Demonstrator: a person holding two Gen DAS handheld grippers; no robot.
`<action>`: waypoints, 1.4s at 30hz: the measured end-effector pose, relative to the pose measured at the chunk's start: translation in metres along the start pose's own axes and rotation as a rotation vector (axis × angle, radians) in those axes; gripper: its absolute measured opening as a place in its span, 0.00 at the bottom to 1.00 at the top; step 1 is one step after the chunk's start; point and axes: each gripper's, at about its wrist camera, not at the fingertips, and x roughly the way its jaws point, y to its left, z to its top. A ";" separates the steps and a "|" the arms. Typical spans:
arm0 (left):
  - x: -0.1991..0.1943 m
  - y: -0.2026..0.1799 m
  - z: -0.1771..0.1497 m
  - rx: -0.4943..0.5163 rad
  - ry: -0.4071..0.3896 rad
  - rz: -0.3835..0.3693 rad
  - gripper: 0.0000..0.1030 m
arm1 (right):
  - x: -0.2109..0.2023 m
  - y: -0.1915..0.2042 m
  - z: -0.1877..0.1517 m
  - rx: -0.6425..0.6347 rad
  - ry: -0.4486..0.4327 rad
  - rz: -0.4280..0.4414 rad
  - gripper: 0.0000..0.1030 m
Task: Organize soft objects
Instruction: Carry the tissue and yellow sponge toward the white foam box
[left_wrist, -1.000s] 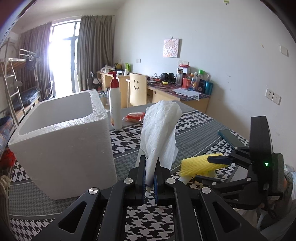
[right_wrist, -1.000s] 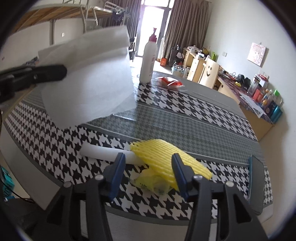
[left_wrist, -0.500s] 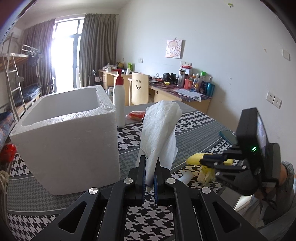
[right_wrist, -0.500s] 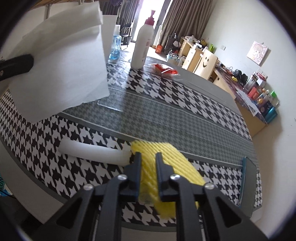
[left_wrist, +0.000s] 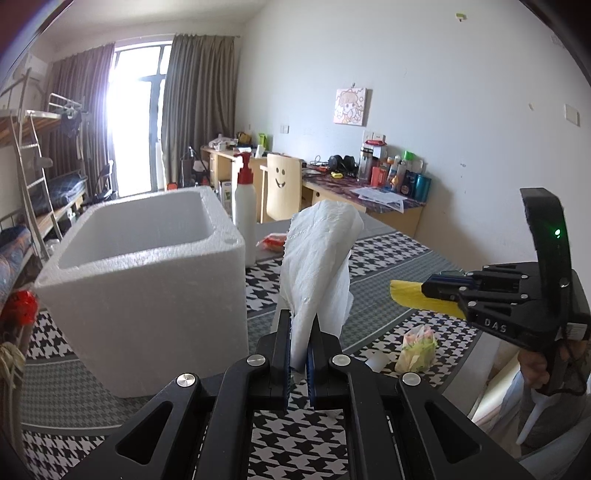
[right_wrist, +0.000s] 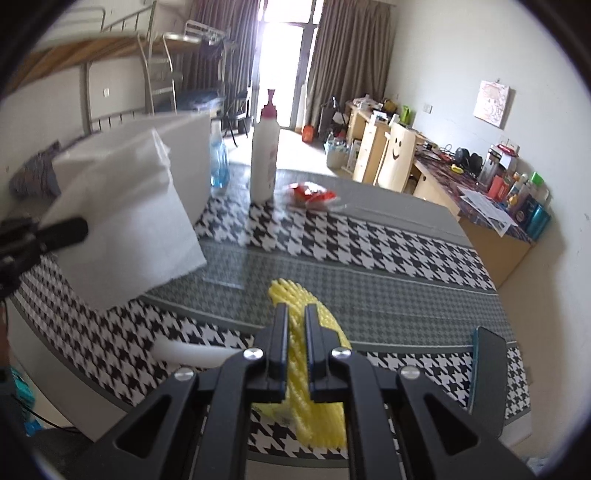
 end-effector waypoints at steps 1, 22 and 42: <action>-0.001 -0.001 0.002 0.001 -0.004 0.001 0.06 | -0.003 -0.001 0.001 0.012 -0.012 0.003 0.10; -0.009 -0.008 0.028 0.026 -0.069 0.032 0.06 | -0.046 0.003 0.025 0.073 -0.171 0.055 0.10; -0.020 0.006 0.060 0.029 -0.144 0.089 0.06 | -0.057 0.004 0.055 0.069 -0.255 0.074 0.10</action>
